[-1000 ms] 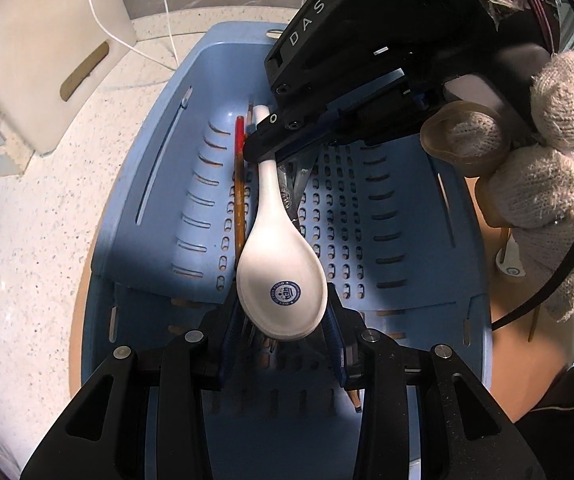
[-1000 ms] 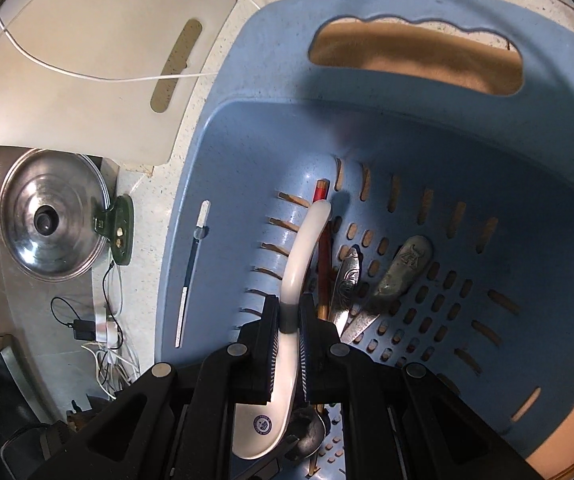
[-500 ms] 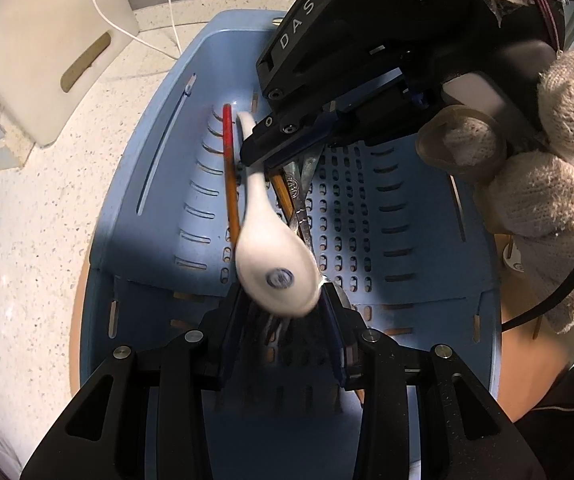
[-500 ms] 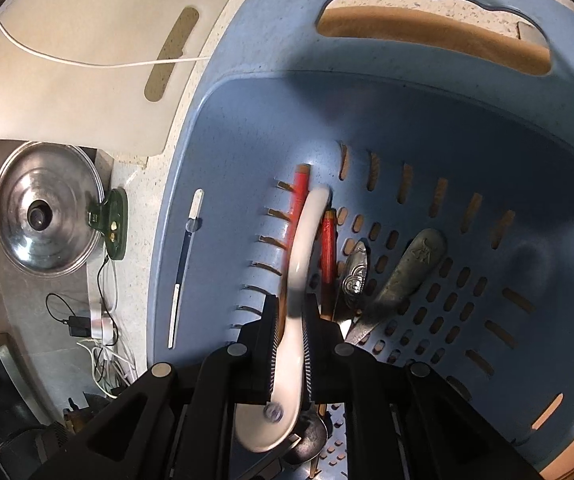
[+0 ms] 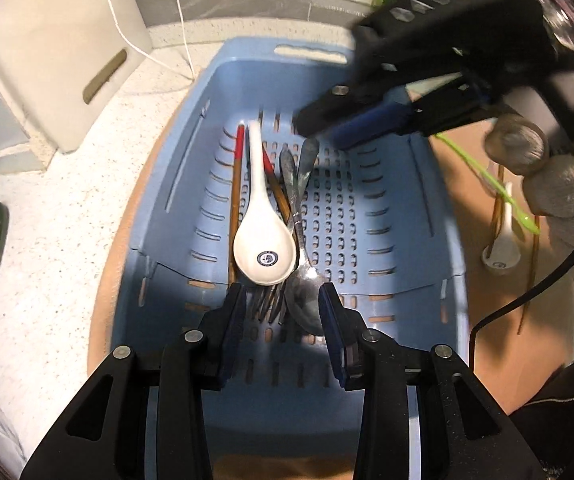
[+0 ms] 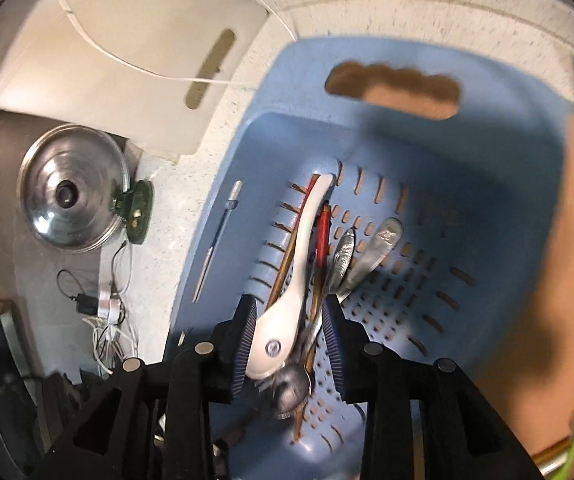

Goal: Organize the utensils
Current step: 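Open the right gripper to drop the white ceramic spoon into the basket, then move the right tool toward the pink plastic spoon while the left tool approaches the green spoon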

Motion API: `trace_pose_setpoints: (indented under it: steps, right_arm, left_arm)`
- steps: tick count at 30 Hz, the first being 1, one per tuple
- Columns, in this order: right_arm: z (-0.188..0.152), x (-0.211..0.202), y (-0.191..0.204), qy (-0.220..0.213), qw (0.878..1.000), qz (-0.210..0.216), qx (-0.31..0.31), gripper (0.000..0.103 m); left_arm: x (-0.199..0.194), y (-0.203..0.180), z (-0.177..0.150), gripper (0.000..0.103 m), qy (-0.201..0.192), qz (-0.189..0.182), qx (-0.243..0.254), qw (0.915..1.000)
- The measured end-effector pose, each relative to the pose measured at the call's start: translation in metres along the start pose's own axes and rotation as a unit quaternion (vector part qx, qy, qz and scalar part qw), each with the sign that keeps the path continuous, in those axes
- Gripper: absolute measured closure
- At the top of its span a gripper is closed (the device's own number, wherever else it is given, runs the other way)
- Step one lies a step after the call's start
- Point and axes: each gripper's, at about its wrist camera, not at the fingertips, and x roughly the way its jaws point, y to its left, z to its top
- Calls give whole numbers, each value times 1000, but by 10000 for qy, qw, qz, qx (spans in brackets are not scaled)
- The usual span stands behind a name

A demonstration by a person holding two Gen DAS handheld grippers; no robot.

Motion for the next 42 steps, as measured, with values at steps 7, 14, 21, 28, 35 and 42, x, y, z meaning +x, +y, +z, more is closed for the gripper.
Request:
trace_pose_setpoints:
  steps: [7,14,21,28,35,42]
  right_arm:
    - [-35,-68,-14,-470,9985,47,-291,66]
    - [-73,-146,-54,-1212,9923,150,-197,50]
    - [-115,-200,-108,-1872,9819,-289,-65,41]
    - [-153,-217,-159,-1856,9810,-498,251,40]
    - [-174,-212,-190,-1556,9845,-400,696,40]
    - [-193,-200,-219,-1462,9792,-32,1409,50]
  left_arm:
    - [-32,-14,-5,67,-346,-11,-31,9994]
    - [-57,-52,-5,67,-657,-115,99,9977]
    - [-53,-99,-10,67,-665,-365,393,9963]
    - [-39,-150,-18,67,-495,-679,798,9933]
    - [-30,-176,-7,67,-389,-1090,769,9903]
    - [-10,-194,48,67,-358,-1152,735,9900]
